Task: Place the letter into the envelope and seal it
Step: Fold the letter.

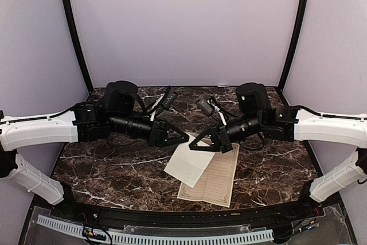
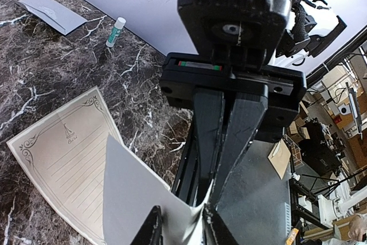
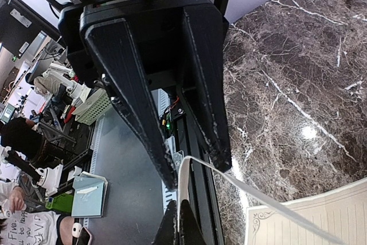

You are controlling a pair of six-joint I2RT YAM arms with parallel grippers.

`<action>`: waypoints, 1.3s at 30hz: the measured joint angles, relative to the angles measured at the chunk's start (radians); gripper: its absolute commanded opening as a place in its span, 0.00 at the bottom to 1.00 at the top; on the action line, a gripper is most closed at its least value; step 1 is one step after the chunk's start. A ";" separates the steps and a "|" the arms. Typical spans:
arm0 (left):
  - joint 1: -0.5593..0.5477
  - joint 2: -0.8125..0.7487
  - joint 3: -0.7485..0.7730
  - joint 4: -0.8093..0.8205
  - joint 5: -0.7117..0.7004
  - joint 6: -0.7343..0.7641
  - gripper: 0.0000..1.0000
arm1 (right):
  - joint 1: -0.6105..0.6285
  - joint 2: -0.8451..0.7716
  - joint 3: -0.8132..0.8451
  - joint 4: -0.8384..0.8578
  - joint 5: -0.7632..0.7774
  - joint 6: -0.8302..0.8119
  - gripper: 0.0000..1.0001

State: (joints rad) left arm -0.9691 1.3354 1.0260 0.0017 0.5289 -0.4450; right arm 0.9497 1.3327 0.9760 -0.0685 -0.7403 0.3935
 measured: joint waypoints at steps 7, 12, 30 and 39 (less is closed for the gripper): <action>0.000 0.000 0.000 0.019 0.014 -0.008 0.10 | 0.000 0.000 0.000 -0.001 0.003 0.000 0.00; 0.000 0.000 0.000 0.019 0.014 -0.008 0.02 | 0.001 0.000 0.000 -0.003 0.006 0.000 0.00; 0.000 -0.063 -0.033 0.035 0.012 -0.012 0.00 | 0.005 -0.023 0.000 -0.084 0.122 -0.029 0.57; 0.000 -0.074 -0.034 0.034 0.023 -0.012 0.00 | -0.002 -0.119 0.013 -0.116 0.153 -0.089 0.84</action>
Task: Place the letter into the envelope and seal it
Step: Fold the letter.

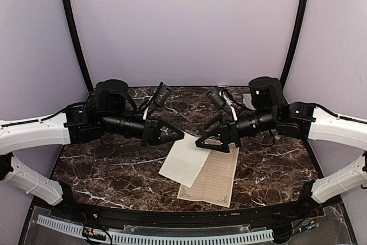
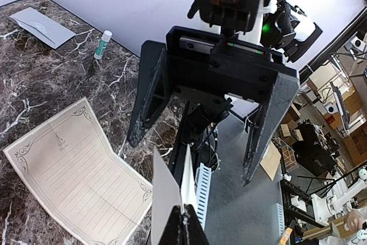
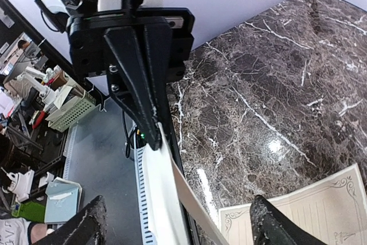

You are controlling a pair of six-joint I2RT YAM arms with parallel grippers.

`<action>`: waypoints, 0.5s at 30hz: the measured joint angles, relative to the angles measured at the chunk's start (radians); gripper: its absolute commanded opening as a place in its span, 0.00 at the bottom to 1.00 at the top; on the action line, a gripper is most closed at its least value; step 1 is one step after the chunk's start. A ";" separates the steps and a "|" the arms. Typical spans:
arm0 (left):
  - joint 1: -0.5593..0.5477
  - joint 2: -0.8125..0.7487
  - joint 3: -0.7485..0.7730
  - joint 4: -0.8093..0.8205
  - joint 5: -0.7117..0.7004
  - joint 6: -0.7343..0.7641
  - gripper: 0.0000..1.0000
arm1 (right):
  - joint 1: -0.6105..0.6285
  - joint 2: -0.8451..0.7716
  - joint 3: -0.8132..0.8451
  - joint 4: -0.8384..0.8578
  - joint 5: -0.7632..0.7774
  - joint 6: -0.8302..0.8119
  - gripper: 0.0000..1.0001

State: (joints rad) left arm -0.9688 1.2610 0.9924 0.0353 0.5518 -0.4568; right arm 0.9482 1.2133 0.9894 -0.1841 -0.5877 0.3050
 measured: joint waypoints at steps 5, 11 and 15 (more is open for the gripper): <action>0.000 0.008 0.000 0.001 0.037 -0.003 0.00 | 0.000 0.016 0.037 -0.001 -0.046 -0.046 0.86; 0.000 0.031 0.000 0.001 0.082 -0.010 0.00 | 0.000 0.087 0.102 -0.005 -0.112 -0.094 0.76; 0.000 0.032 0.000 0.002 0.095 -0.012 0.00 | 0.002 0.131 0.126 -0.032 -0.153 -0.119 0.65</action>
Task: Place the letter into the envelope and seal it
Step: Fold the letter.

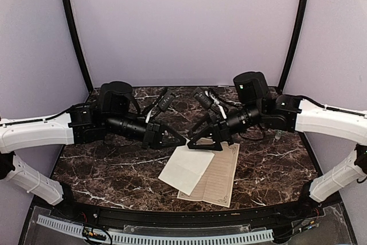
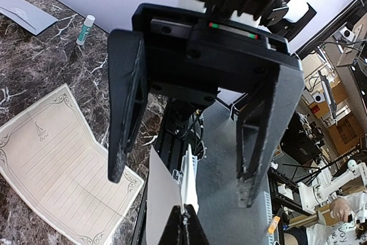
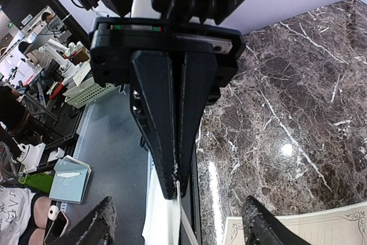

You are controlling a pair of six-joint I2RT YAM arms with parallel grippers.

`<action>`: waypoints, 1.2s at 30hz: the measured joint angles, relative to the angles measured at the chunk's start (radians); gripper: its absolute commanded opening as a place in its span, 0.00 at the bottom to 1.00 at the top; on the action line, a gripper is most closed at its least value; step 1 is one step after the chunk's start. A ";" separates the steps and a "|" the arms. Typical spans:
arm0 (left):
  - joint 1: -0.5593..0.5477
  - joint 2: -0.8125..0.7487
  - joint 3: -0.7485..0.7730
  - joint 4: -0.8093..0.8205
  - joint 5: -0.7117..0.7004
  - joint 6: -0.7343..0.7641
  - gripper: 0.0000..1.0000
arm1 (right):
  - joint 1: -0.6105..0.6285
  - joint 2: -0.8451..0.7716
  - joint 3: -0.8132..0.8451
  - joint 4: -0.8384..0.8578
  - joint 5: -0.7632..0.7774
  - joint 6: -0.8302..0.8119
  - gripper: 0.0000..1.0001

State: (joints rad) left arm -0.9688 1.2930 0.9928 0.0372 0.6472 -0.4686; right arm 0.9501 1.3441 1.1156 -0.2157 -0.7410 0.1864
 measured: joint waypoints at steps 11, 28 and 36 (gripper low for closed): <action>0.000 0.000 0.000 0.000 0.019 -0.006 0.00 | 0.005 0.036 0.008 -0.074 -0.065 -0.040 0.00; 0.000 0.000 0.001 -0.029 0.006 -0.004 0.00 | 0.006 0.036 0.011 -0.051 -0.047 -0.024 0.00; 0.000 0.000 -0.001 -0.040 -0.010 0.008 0.26 | 0.006 0.036 0.010 -0.050 -0.024 -0.020 0.00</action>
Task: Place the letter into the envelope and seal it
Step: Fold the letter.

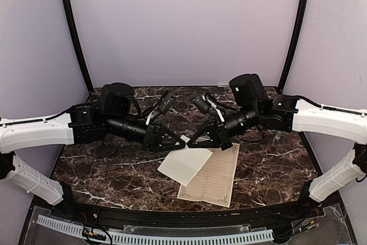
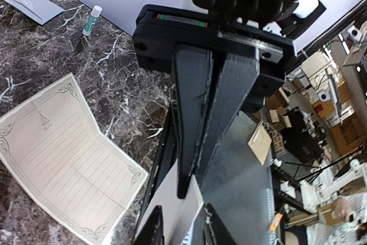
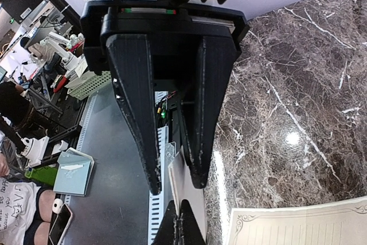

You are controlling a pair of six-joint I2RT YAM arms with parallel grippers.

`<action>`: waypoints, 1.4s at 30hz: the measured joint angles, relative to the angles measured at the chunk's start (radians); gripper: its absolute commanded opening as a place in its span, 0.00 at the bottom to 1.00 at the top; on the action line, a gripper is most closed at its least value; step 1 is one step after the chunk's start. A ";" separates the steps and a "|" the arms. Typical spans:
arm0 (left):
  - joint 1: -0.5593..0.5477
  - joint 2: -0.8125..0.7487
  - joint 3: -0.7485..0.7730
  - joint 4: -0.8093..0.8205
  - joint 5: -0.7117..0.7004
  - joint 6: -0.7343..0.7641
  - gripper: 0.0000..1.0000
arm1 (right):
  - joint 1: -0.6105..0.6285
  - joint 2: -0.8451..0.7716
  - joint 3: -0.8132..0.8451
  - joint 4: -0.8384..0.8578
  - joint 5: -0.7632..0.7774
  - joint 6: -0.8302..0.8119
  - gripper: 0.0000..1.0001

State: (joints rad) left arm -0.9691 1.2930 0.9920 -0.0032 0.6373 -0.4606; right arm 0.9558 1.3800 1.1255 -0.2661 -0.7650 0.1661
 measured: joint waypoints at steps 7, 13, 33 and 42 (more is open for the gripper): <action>0.000 -0.005 -0.019 -0.009 -0.013 0.002 0.00 | -0.001 -0.011 -0.004 -0.002 0.016 0.000 0.00; -0.003 -0.033 -0.035 -0.014 -0.027 0.000 0.14 | -0.008 -0.024 -0.013 0.005 0.029 0.003 0.00; -0.003 -0.063 -0.074 -0.005 -0.023 -0.005 0.00 | -0.021 -0.058 -0.072 0.126 0.003 0.100 0.60; -0.003 -0.059 -0.074 0.020 0.022 -0.004 0.00 | -0.014 -0.030 -0.077 0.227 -0.008 0.144 0.68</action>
State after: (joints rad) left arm -0.9718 1.2343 0.9184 0.0170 0.6594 -0.4648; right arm 0.9417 1.3502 1.0489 -0.0391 -0.7727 0.3103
